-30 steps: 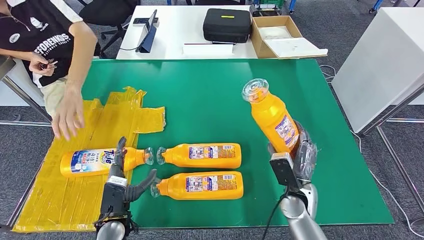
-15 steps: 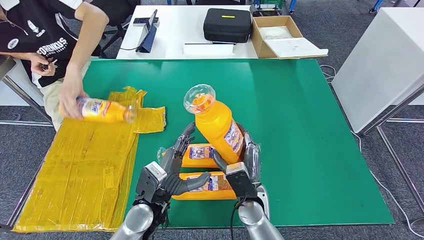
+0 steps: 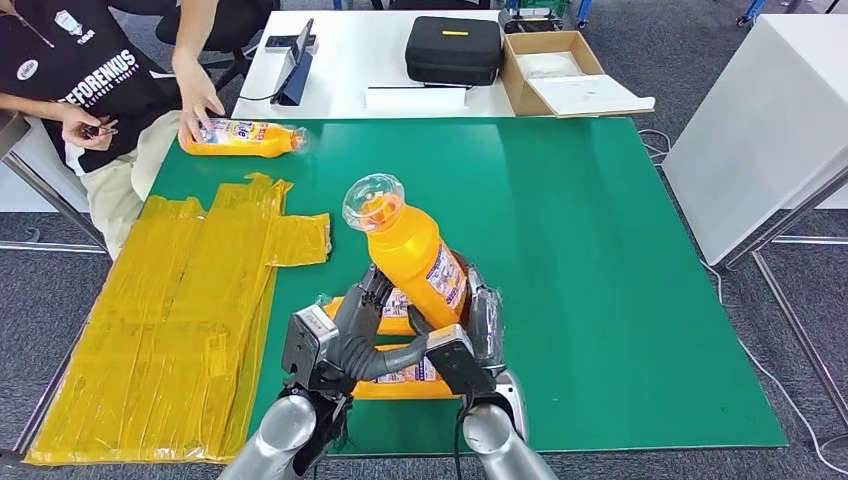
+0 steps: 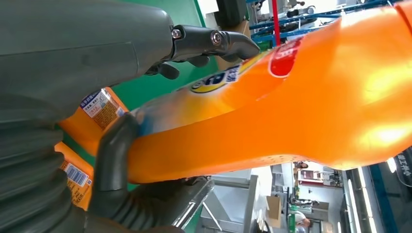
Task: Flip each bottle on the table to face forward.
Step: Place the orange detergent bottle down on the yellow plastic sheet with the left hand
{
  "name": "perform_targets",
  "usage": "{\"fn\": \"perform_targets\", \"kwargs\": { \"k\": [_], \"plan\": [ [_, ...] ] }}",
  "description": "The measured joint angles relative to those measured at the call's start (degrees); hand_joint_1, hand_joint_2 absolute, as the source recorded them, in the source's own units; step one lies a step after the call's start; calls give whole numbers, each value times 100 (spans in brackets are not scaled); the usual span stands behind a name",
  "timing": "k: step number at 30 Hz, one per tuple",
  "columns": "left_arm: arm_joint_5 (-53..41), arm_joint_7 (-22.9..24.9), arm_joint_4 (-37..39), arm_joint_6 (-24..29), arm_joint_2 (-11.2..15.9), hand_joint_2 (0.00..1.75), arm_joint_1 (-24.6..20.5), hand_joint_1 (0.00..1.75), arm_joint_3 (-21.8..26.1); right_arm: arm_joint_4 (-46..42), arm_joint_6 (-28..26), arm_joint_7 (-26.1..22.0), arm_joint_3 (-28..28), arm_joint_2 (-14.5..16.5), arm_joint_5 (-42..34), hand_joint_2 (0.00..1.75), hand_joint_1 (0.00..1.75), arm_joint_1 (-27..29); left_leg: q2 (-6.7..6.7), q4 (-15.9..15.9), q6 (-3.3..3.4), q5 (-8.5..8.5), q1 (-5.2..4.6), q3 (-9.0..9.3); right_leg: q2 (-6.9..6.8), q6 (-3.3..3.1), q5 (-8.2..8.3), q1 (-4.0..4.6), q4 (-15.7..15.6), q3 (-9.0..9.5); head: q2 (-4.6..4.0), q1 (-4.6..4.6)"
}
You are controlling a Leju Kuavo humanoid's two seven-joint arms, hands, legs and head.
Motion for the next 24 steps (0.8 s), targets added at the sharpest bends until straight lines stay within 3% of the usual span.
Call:
{"fn": "perform_targets", "kwargs": {
  "k": [10, 24],
  "plan": [
    [155, 10, 149, -1, -1, 175, -59, 0, 113, 291, 87, 215, 275, 11, 492, 175, 175, 43, 0, 0, 0, 0, 0, -2, 1, 0, -1, 0, 0, -3, 0, 1],
    [375, 21, 302, -77, -3, 175, -89, 0, 231, 631, 77, 243, 417, 58, 558, 175, 175, 55, 0, 0, 0, 0, 0, -2, 2, 0, 0, 0, 0, -3, 1, 1]
  ]
}}
